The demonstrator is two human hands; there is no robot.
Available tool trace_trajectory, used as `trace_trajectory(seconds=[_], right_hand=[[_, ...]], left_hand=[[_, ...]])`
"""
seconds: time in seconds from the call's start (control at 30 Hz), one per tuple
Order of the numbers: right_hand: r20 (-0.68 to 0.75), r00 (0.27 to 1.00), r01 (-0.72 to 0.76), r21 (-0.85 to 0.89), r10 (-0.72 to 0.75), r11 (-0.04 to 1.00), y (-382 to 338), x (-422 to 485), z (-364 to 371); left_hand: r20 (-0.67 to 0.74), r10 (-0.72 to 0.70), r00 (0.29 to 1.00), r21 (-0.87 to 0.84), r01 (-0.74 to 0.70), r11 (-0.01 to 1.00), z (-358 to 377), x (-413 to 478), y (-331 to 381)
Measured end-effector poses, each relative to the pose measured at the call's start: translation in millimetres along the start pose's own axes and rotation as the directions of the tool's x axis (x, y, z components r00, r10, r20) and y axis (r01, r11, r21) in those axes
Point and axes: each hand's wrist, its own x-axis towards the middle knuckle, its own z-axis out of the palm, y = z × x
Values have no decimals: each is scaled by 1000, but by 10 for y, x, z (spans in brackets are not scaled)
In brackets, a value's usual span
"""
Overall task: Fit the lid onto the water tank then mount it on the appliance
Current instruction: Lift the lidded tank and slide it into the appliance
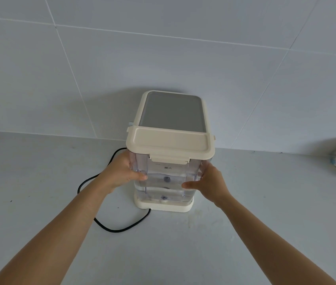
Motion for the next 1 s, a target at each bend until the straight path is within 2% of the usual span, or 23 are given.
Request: trace_trajectory(seconds=[0.27, 0.4, 1.0], right_hand=[[12, 1000, -9, -21, 9, 1000, 0, 8, 1], [6, 999, -32, -24, 32, 999, 35, 11, 12], [21, 999, -32, -14, 32, 999, 50, -11, 24]], left_hand=[[24, -16, 1000, -48, 17, 999, -31, 17, -73], [-10, -24, 1000, -43, 23, 999, 13, 11, -59], [23, -68, 997, -24, 69, 997, 17, -9, -74]])
